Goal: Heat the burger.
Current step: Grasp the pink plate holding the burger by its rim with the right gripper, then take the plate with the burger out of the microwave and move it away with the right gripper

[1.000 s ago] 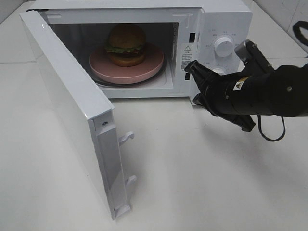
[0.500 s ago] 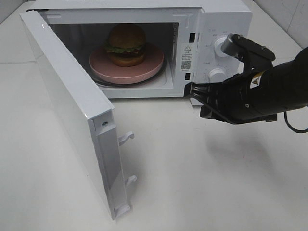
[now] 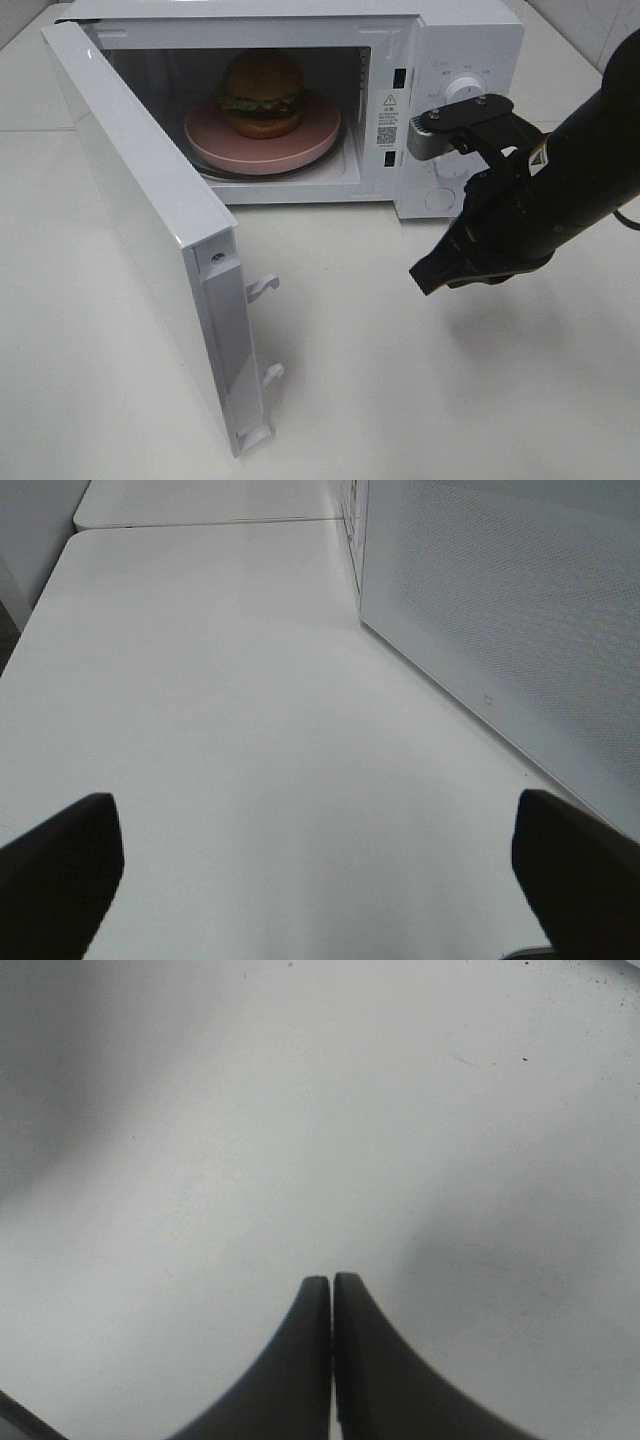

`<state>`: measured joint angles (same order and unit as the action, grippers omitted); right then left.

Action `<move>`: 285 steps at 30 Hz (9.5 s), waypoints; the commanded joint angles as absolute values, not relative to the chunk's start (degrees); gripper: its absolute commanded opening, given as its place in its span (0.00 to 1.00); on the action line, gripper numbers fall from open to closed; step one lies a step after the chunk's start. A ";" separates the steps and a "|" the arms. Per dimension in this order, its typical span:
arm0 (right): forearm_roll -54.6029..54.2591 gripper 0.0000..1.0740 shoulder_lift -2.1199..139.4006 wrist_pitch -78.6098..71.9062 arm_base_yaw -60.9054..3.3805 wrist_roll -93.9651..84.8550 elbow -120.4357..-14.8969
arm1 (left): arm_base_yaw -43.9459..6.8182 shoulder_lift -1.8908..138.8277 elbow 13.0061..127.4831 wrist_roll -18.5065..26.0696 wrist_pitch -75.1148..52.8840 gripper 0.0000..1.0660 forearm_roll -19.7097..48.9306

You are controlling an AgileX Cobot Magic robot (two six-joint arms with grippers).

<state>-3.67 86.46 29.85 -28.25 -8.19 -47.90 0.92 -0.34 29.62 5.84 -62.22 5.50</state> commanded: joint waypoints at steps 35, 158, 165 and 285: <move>16.33 0.03 85.94 27.33 -28.30 -61.65 -49.22 | 1.03 -0.52 29.62 6.02 -61.36 0.92 5.73; 22.23 0.68 137.97 20.28 -34.84 -43.66 -104.91 | 1.03 -0.52 29.62 6.02 -61.36 0.92 5.73; 20.68 0.37 137.97 20.51 -34.84 -43.66 -104.91 | 1.03 -0.52 29.62 6.02 -61.36 0.92 5.73; 19.88 0.00 62.85 20.34 -34.95 -60.05 -29.56 | 1.03 -0.52 29.62 6.07 -61.36 0.92 5.73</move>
<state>19.19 64.97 21.83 -35.12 -60.96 -29.34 0.92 -0.34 29.62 5.96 -62.17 5.50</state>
